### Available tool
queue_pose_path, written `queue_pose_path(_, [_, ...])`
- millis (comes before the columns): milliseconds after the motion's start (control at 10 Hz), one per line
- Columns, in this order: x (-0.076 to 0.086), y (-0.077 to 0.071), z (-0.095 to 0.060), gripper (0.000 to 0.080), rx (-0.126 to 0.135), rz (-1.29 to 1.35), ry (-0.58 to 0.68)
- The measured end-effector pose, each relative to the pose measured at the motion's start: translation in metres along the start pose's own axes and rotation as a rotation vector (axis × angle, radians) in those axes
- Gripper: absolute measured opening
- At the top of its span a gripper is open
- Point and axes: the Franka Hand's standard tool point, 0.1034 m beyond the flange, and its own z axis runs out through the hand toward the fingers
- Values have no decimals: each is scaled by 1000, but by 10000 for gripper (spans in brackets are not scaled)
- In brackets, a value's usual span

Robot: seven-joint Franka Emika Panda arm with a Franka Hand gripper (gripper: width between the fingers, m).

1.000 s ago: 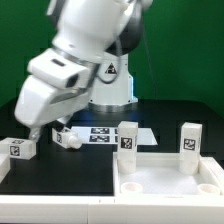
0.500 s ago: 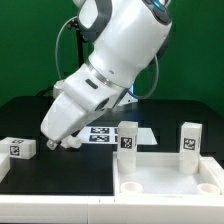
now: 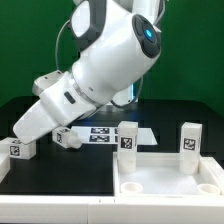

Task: Assemble square table

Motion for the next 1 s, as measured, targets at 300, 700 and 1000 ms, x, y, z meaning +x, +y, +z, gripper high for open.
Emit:
queue_pose_path(300, [4, -1, 2, 649, 3, -16, -5])
queue_pose_path(700, [-19, 2, 39, 649, 19, -33, 18])
queue_pose_path(1000, [-17, 2, 38, 649, 17, -36, 18])
